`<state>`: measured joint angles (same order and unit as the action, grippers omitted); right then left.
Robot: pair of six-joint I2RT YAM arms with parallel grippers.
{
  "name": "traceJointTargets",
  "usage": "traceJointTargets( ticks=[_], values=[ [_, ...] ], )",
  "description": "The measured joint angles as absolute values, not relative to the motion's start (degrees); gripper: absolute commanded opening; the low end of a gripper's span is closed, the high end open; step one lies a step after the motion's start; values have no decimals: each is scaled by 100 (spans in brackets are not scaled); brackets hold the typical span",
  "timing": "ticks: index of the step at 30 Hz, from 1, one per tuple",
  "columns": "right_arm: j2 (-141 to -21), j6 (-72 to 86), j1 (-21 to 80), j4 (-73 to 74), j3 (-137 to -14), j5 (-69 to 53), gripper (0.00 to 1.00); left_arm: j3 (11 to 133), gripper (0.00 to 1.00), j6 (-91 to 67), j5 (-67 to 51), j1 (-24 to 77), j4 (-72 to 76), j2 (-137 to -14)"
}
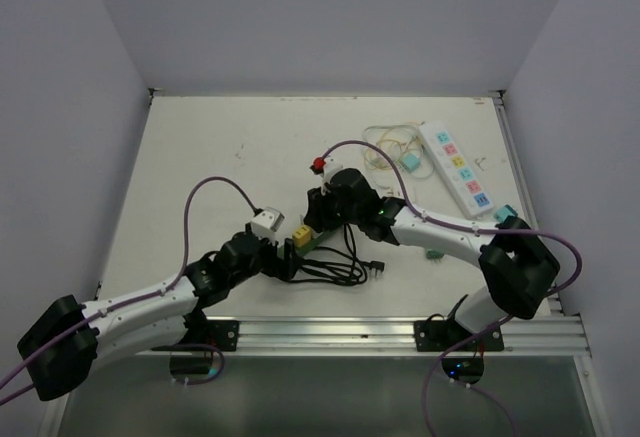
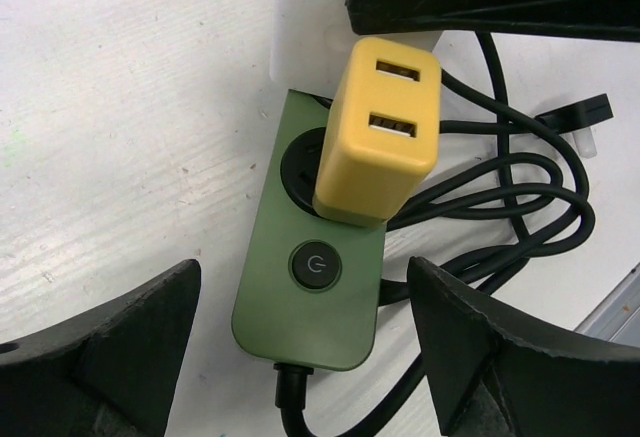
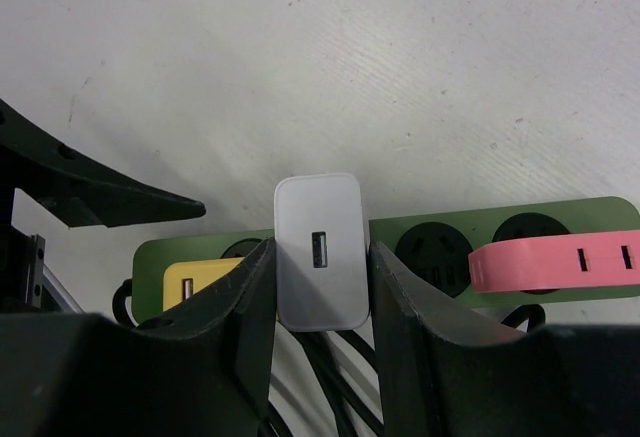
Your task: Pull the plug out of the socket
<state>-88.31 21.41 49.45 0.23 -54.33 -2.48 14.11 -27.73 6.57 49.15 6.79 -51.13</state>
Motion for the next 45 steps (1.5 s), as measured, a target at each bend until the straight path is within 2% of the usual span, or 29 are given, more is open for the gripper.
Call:
traceJointTargets(
  ticks=[7, 10, 13, 14, 16, 17, 19, 45],
  values=[
    [-8678, 2233, 4945, 183, -5433, -279, 0, 1347, 80, -2746, 676, 4915, 838, -5188],
    [-8628, 2270, 4945, 209, -5433, -303, 0, 1347, 73, -2740, 666, 4915, 932, -5249],
    [-8617, 2314, 4943, 209, -5433, -342, 0, 1345, 60, -2742, 613, 4917, 1024, -5264],
    [-8617, 2329, 4943, 211, -5433, -364, 0, 1337, 50, -2740, 585, 4921, 1059, -5264],
    [-8617, 2333, 4941, 196, -5433, -366, 0, 1323, 36, -2720, 502, 4925, 1118, -5264],
    [-8617, 2333, 4932, 196, -5433, -375, 0, 1321, 15, -2689, 440, 4947, 1151, -5264],
    [-8617, 2335, 4917, 209, -5433, -381, 0, 1315, 0, -2670, 412, 4950, 1173, -5264],
    [-8606, 1496, 4923, 325, -5603, 51, 0, 2141, 0, -3223, 10, 4915, 958, -6613]
  ],
)
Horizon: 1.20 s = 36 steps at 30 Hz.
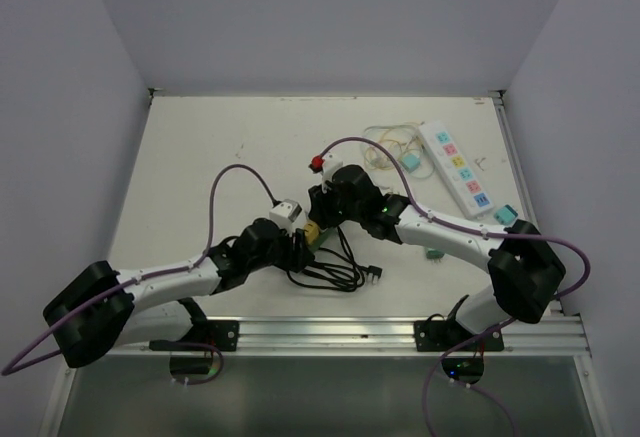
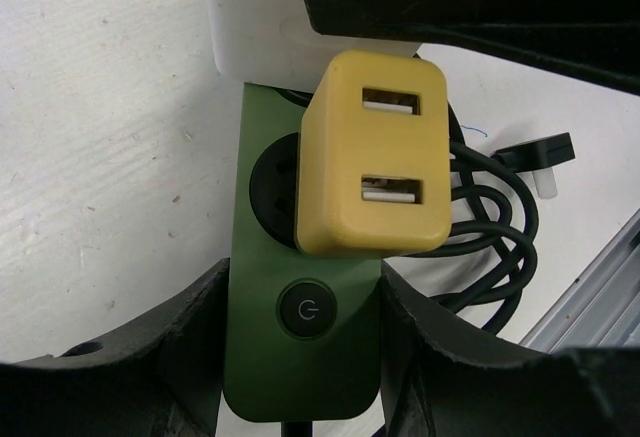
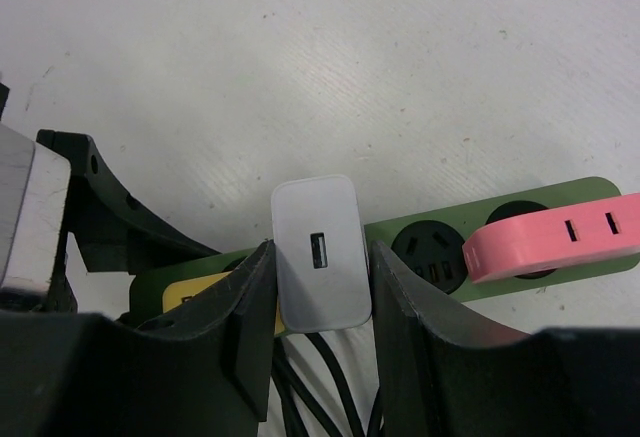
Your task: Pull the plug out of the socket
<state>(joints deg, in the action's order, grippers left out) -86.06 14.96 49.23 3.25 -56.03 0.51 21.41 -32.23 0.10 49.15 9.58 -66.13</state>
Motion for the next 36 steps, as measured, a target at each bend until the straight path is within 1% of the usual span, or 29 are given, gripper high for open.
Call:
traceJointTargets(
  ticks=[9, 15, 18, 19, 22, 23, 25, 26, 30, 34, 36],
  values=[
    [-8541, 1234, 4923, 397, -5603, 49, 0, 2274, 0, -3240, -178, 4886, 1151, -7046],
    [-8532, 1190, 4923, 414, -5601, 49, 0, 2290, 0, -3242, -226, 4860, 1157, -7054],
    [-8532, 1256, 4923, 419, -5601, 47, 11, 2272, 0, -3262, -209, 4860, 1052, -6884],
    [-8521, 1304, 4923, 414, -5601, 49, 22, 2261, 0, -3275, -196, 4856, 996, -6794],
    [-8468, 1441, 4928, 379, -5586, 82, 37, 2259, 0, -3343, -152, 4849, 816, -6521],
    [-8449, 1487, 4928, 375, -5581, 104, 47, 2259, 0, -3345, -145, 4849, 784, -6466],
    [-8412, 1660, 4934, 318, -5575, 158, 54, 2261, 0, -3371, -108, 4849, 731, -6390],
    [-8372, 1761, 4939, 187, -5575, 202, 62, 2261, 0, -3393, -75, 4851, 639, -6390],
    [-8003, 2049, 4939, -178, -5575, 357, 76, 2257, 0, -3415, 36, 4849, 296, -6471],
    [-7701, 2314, 4939, -257, -5575, 593, 79, 2257, 0, -3485, 102, 4849, 226, -6508],
    [-7614, 2495, 4939, -198, -5575, 797, 82, 2257, 0, -3500, 130, 4849, 220, -6519]
  ],
)
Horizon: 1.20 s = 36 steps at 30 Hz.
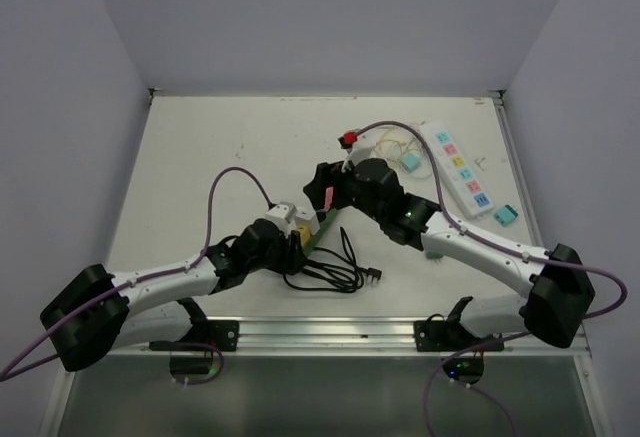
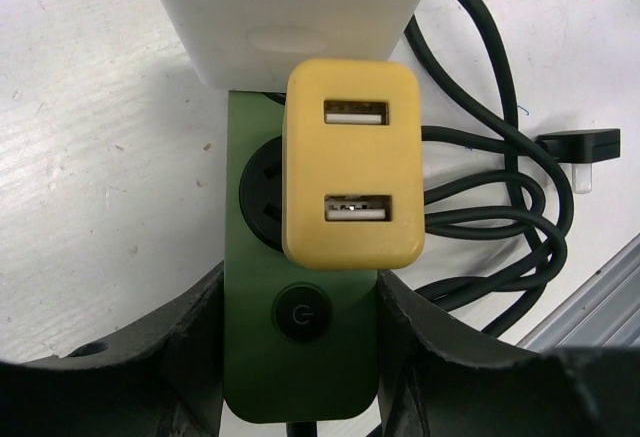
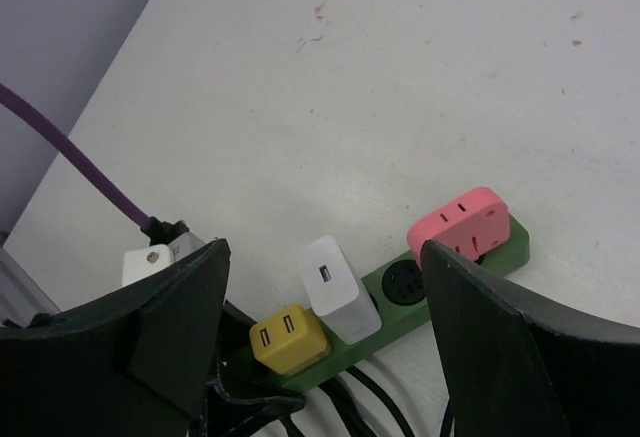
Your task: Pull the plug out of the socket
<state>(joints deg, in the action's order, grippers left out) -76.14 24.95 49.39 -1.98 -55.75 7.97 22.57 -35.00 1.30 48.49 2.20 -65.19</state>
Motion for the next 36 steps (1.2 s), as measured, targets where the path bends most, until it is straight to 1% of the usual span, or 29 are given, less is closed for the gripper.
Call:
traceJointTargets(
  ticks=[2, 3, 7, 11, 16, 18, 21, 28, 36],
  values=[
    [-7491, 2825, 4934, -104, -5520, 1103, 88, 2257, 0, -3538, 152, 4849, 211, -6523],
    [-7378, 3046, 4925, -93, -5417, 1251, 89, 2257, 0, -3555, 161, 4849, 211, -6525],
    [-6818, 3990, 4853, -89, -4683, 1627, 90, 2257, 0, -3693, 176, 4849, 222, -6532],
    [-6751, 4875, 4805, -143, -4167, 1721, 91, 2257, 0, -3844, 174, 4849, 255, -6541],
    [-7196, 5765, 4792, -392, -3981, 1658, 85, 2257, 0, -4016, 169, 4849, 309, -6543],
    [-7465, 6069, 4775, -644, -3938, 1605, 81, 2257, 0, -4097, 167, 4849, 333, -6543],
    [-7839, 6499, 4654, -1052, -3780, 1389, 78, 2255, 0, -4167, 158, 4849, 375, -6552],
    [-8689, 7144, 4335, -1750, -3618, 1048, 75, 2163, 0, -4281, 115, 4849, 556, -6576],
    [-9238, 7402, 4307, -2333, -3642, 674, 73, 2161, 0, -4296, 89, 4849, 707, -6667]
  ],
)
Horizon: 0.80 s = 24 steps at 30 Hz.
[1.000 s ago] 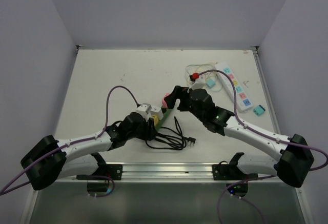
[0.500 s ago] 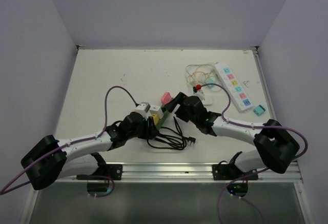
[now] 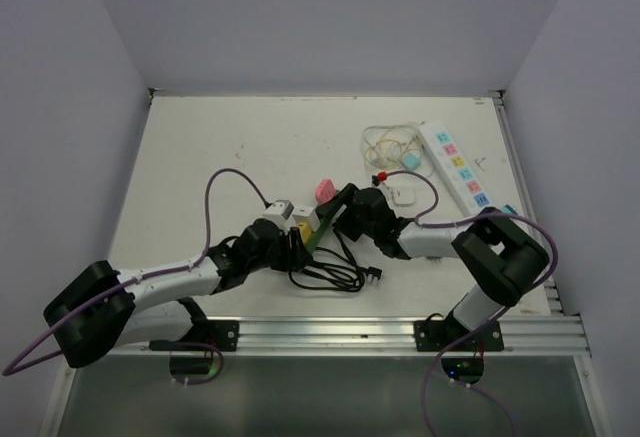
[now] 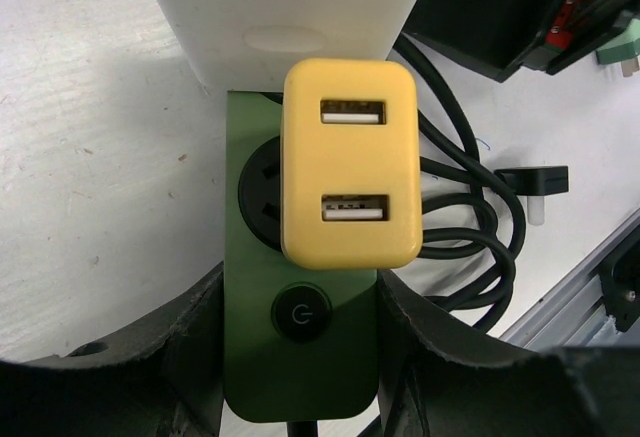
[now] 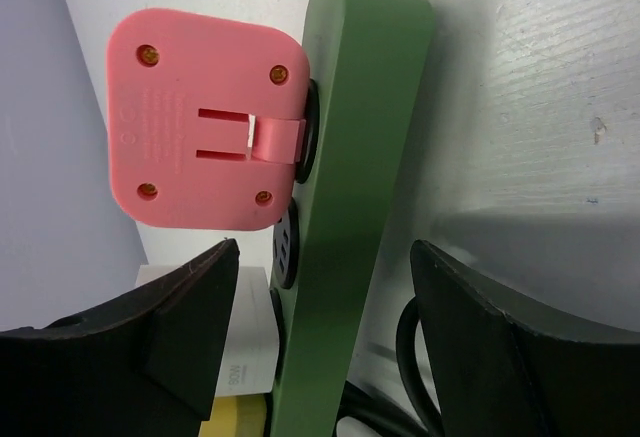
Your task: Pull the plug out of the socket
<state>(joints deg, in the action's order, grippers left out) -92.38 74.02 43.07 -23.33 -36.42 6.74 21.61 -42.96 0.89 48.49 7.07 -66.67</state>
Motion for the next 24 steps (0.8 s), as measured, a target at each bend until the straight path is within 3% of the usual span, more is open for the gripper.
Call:
traceJointTargets(
  ticks=[5, 9, 16, 20, 23, 24],
  values=[
    [-9583, 7511, 4300, -2613, -3656, 471, 68, 2161, 0, -4307, 21, 4842, 834, -6733],
    [-9832, 7594, 4274, -2884, -3656, 344, 57, 2156, 0, -4351, -45, 4842, 956, -6842],
    [-9915, 7625, 4263, -3208, -3671, 189, 15, 2029, 0, -4521, -110, 4838, 1201, -6901],
    [-9880, 7511, 4263, -3183, -3673, 172, 0, 1979, 19, -4560, -113, 4838, 1253, -6853],
    [-9679, 7330, 4263, -3026, -3677, 174, 0, 1975, 43, -4591, -113, 4840, 1197, -6702],
    [-9564, 7244, 4261, -2947, -3682, 178, 0, 1975, 47, -4589, -123, 4845, 1188, -6630]
  ],
)
